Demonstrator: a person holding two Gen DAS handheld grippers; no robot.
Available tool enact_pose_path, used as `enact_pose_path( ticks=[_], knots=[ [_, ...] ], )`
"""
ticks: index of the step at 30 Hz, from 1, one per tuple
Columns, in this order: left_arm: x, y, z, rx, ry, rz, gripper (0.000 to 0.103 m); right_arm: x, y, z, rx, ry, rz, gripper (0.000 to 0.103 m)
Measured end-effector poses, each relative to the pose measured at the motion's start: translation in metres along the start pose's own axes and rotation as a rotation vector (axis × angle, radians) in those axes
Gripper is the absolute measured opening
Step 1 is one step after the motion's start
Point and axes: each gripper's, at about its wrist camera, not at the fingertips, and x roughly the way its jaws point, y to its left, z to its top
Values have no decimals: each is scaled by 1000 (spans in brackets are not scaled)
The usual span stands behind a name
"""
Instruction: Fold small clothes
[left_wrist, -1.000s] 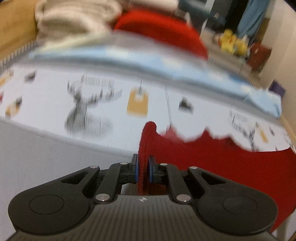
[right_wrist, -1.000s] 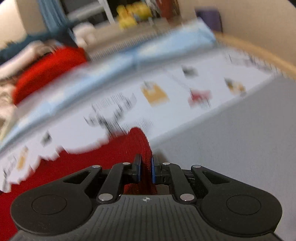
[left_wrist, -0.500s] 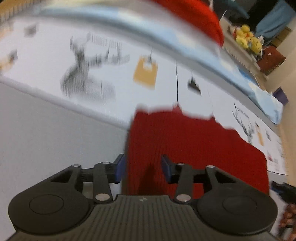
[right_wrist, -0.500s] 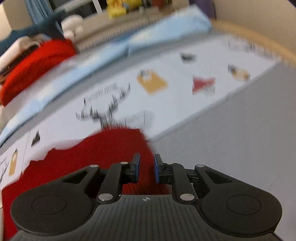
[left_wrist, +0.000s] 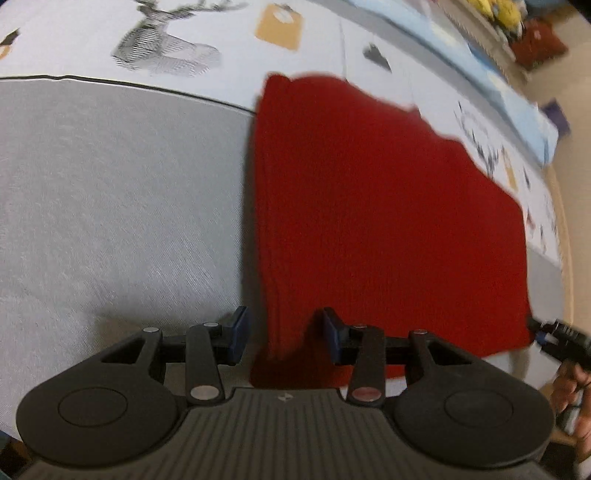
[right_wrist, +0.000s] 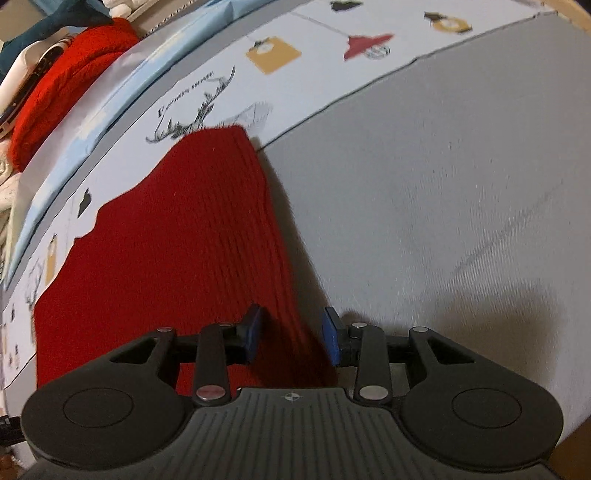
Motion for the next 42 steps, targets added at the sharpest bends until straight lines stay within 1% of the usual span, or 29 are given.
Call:
enact_pose_path(
  ticks=[1, 2, 3, 6, 7, 8, 9, 10, 12, 13, 14, 15, 17, 19, 21, 22, 24, 25, 27, 28, 29, 30, 32, 34, 35, 37, 38, 40, 42],
  knots=[
    [0, -4, -2, 17, 3, -1, 28, 0, 1, -1, -8, 12, 4, 37],
    [-5, -6, -3, 27, -28, 17, 15, -1, 2, -4, -19, 10, 4, 29],
    [-13, -7, -3, 27, -78, 20, 14, -5, 3, -6, -24, -8, 0, 16],
    [-52, -2, -3, -29, -247, -85, 13, -33, 0, -7, 41, -134, 68, 13],
    [-60, -1, -4, -32, -280, -87, 13, -44, -1, -7, 66, -177, 101, 13],
    [-62, -1, -4, -37, -279, -70, 13, -53, -2, -9, 71, -211, 118, 13],
    [-58, 2, -4, -50, -251, -50, 13, -58, 0, -10, 64, -233, 111, 13],
    [-48, 4, -4, -61, -193, -22, 14, -58, 0, -10, 54, -234, 94, 13],
    [-32, 3, -5, -44, -113, 35, 16, -42, -1, -11, 59, -170, 34, 14],
    [-30, 1, -6, -26, -106, 65, 16, -33, -2, -12, 59, -117, 15, 14],
    [-32, -1, -6, -8, -124, 91, 17, -25, -2, -13, 47, -63, -2, 14],
    [-37, -2, -6, 3, -149, 108, 18, -21, -1, -14, 30, -40, -28, 16],
    [-49, -6, -7, 28, -199, 130, 19, -29, 3, -12, 4, -72, -73, 24],
    [-53, -11, -10, 51, -212, 92, 19, -42, 10, -12, -41, -141, -87, 26],
    [-49, -19, -9, 84, -187, 63, 19, -50, 16, -13, -95, -187, -80, 26],
    [-43, -23, -8, 106, -165, 64, 19, -49, 17, -14, -106, -181, -57, 26],
    [-22, -30, -9, 151, -106, 96, 22, -40, 11, -17, -97, -127, -14, 26],
    [-10, -32, -9, 172, -69, 137, 22, -31, 9, -17, -95, -81, -11, 26],
    [6, -36, -13, 214, -20, 210, 22, -16, 6, -18, -132, -6, -99, 27],
    [5, -38, -13, 221, -25, 217, 22, -10, 5, -19, -142, 15, -122, 28],
    [2, -38, -13, 215, -38, 213, 22, -9, 2, -19, -127, 23, -125, 33],
    [-5, -40, -13, 203, -65, 196, 22, -11, -1, -16, -106, 16, -118, 34],
    [-20, -42, -14, 196, -116, 148, 22, -20, -1, -12, -81, -21, -96, 34],
    [-23, -42, -14, 201, -117, 127, 23, -27, 1, -11, -103, -55, -73, 34],
    [-17, -43, -13, 204, -87, 144, 23, -26, 1, -11, -116, -48, -77, 33],
    [3, -43, -18, 241, -8, 234, 23, -14, 0, -15, -138, 12, -129, 33],
    [5, -45, -22, 266, 9, 272, 25, -9, 0, -17, -147, 34, -145, 34],
    [1, -45, -22, 265, -11, 273, 27, -12, 3, -16, -153, 18, -153, 34],
    [-21, -44, -19, 225, -107, 241, 27, -25, 10, -16, -169, -43, -161, 34]
  ],
)
